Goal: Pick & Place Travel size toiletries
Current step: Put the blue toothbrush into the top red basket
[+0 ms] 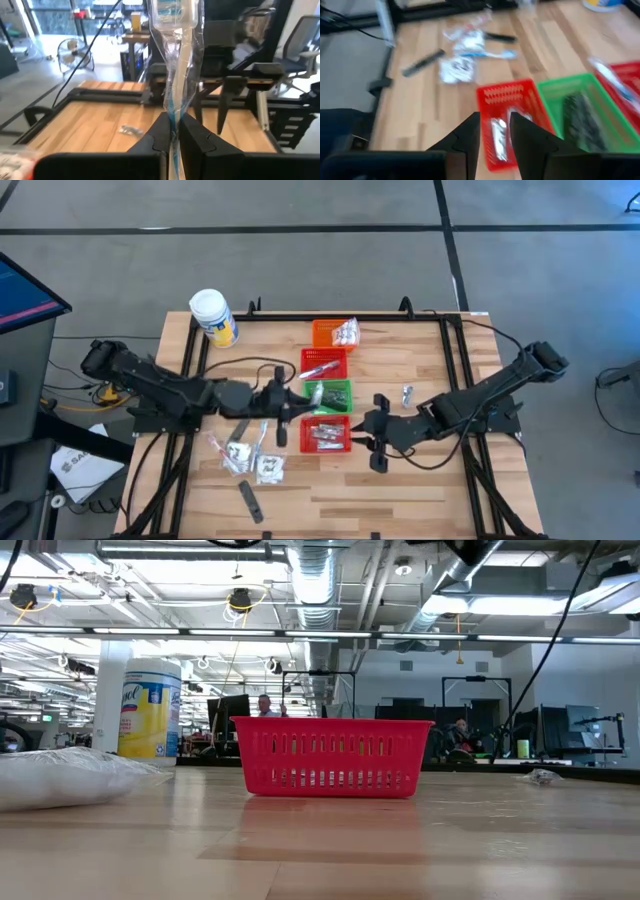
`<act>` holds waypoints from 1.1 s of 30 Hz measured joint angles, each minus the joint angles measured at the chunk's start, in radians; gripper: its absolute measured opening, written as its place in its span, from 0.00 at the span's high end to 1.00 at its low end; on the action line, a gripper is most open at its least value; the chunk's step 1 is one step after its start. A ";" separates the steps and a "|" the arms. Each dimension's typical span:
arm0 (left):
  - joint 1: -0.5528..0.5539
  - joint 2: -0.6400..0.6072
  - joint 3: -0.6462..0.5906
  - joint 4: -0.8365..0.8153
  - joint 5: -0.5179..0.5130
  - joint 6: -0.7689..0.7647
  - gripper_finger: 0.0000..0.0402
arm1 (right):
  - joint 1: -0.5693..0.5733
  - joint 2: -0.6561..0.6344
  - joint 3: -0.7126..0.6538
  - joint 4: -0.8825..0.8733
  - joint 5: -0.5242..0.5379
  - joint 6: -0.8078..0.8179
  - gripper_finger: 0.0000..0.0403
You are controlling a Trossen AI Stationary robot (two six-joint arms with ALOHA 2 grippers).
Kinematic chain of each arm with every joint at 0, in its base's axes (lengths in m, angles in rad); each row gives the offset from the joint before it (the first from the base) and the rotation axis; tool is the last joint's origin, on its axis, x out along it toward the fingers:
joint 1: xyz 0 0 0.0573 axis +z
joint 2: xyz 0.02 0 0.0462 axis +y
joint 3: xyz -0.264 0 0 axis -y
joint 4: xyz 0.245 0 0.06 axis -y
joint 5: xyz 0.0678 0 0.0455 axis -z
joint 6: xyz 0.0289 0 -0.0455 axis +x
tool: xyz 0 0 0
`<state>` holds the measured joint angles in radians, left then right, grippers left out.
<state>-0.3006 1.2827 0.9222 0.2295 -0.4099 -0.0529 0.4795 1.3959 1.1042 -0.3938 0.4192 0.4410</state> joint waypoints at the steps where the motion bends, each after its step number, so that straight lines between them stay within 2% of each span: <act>1: 0.020 0.000 0.012 -0.028 0.012 -0.005 0.98 | 0.006 -0.004 0.000 -0.029 0.018 0.010 0.76; 9: 0.173 0.000 0.064 -0.200 0.124 -0.012 0.98 | 0.046 -0.019 0.000 -0.115 0.174 0.031 0.77; 12: 0.227 0.000 0.067 -0.246 0.172 -0.014 0.98 | 0.064 -0.050 -0.033 -0.095 0.233 0.024 0.77; 22: 0.353 0.019 0.072 -0.276 0.319 -0.027 0.98 | 0.070 -0.237 -0.261 0.127 0.258 0.020 0.77; 29: 0.397 0.178 0.172 -0.361 0.373 0.003 0.98 | 0.073 -0.335 -0.374 0.225 0.240 0.020 0.77; 33: 0.415 0.309 0.307 -0.489 0.395 0.049 0.98 | 0.080 -0.364 -0.418 0.275 0.238 0.009 0.77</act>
<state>0.1140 1.5913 1.2292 -0.2600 -0.0148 -0.0040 0.5593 1.0319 0.6867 -0.1188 0.6569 0.4497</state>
